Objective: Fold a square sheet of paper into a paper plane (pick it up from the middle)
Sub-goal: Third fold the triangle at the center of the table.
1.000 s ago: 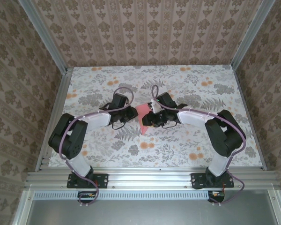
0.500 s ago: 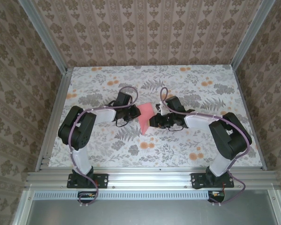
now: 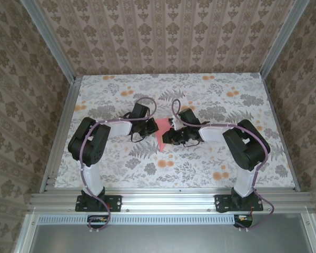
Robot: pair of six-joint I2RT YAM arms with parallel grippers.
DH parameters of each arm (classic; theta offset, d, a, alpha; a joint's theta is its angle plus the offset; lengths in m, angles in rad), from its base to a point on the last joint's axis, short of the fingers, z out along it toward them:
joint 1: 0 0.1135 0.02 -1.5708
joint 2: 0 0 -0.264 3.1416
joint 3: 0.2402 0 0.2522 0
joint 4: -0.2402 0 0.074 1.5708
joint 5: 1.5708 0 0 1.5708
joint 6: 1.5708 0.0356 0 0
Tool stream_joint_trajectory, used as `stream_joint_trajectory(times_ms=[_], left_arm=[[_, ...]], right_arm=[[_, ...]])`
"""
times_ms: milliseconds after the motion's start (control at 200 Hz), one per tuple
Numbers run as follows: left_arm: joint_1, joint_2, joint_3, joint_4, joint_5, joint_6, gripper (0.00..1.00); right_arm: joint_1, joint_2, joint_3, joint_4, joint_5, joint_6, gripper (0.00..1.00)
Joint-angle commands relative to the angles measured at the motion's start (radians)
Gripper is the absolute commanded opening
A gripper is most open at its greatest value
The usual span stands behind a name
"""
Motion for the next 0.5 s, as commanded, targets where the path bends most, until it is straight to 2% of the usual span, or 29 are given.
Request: stream_joint_trajectory(times_ms=[0, 495], left_arm=[[-0.007, 0.032, 0.013, -0.05, 0.005, 0.028, 0.1], [-0.015, 0.037, 0.02, -0.06, 0.005, 0.037, 0.09]], right_arm=[[0.005, 0.036, 0.03, 0.015, -0.028, 0.009, 0.2], [0.007, 0.118, 0.092, 0.001, -0.055, -0.006, 0.19]])
